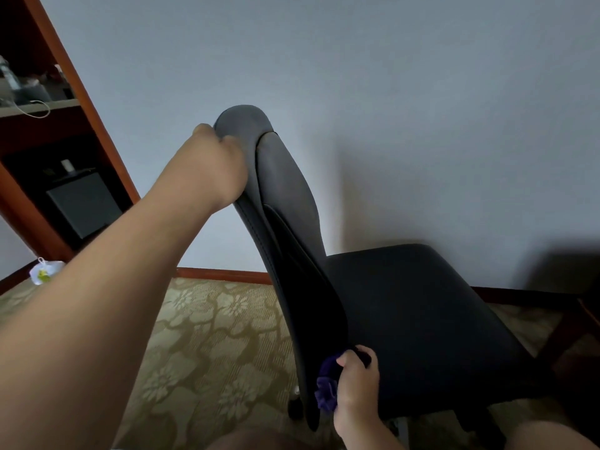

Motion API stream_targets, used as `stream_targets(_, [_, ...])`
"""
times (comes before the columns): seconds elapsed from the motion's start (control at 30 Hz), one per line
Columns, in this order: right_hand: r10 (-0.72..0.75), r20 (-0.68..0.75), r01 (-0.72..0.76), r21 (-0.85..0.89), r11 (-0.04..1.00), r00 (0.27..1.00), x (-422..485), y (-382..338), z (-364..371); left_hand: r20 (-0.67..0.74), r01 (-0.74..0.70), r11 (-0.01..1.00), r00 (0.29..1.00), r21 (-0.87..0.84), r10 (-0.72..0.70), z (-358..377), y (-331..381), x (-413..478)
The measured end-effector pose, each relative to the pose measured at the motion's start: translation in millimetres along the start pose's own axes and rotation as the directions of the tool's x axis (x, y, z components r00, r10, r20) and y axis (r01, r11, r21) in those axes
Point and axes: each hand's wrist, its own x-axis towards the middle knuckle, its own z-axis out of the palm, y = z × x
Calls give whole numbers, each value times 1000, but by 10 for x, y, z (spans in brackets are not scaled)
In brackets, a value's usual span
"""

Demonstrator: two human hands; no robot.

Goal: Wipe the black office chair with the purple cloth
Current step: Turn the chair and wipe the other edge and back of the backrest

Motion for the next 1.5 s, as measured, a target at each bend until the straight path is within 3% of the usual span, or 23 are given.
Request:
stream_targets(0.1, [-207, 97, 207, 15, 978, 973, -185, -269, 206, 53, 69, 994, 996, -88, -64, -33, -76, 64])
stream_targets(0.2, [-406, 234, 419, -8, 908, 883, -397, -539, 445, 42, 27, 997, 999, -77, -23, -44, -153, 157])
stream_targets(0.5, [-631, 428, 722, -80, 687, 647, -757, -1074, 1055, 65, -13, 995, 998, -94, 19, -67, -282, 320])
stream_targets(0.67, [-651, 619, 838, -22, 545, 439, -814, -1521, 1414, 90, -56, 995, 994, -83, 64, -89, -297, 380])
stream_targets(0.73, [-614, 687, 862, -36, 506, 389, -756, -1638, 1498, 89, -71, 994, 993, -82, 78, -98, -317, 416])
stream_targets(0.83, [-574, 728, 871, -64, 487, 375, -663, -1633, 1451, 115, -85, 995, 989, -61, 92, -95, -340, 469])
stream_targets(1.03, [-627, 726, 914, -5, 406, 283, -666, -1470, 1321, 159, -63, 995, 984, -82, 76, -140, -376, 473])
stream_targets(1.13, [-667, 704, 917, 59, 394, 241, -680, -1700, 1363, 225, -62, 998, 973, 30, 53, -176, -290, 468])
stream_targets(1.23, [-594, 774, 924, 32, 380, 218, -663, -1947, 1415, 322, 18, 977, 943, 211, -87, -294, -139, 522])
stream_targets(1.33, [-509, 831, 927, -22, 375, 226, -641, -1971, 1439, 279, 62, 933, 945, 354, -168, -390, 47, 736])
stream_targets(1.4, [-554, 802, 931, -8, 364, 223, -637, -1917, 1421, 226, 82, 927, 958, 366, -174, -413, 159, 928])
stream_targets(1.5, [-586, 799, 962, 33, 270, 137, -634, -1842, 1406, 260, 161, 915, 928, 369, -268, -297, 226, 1137])
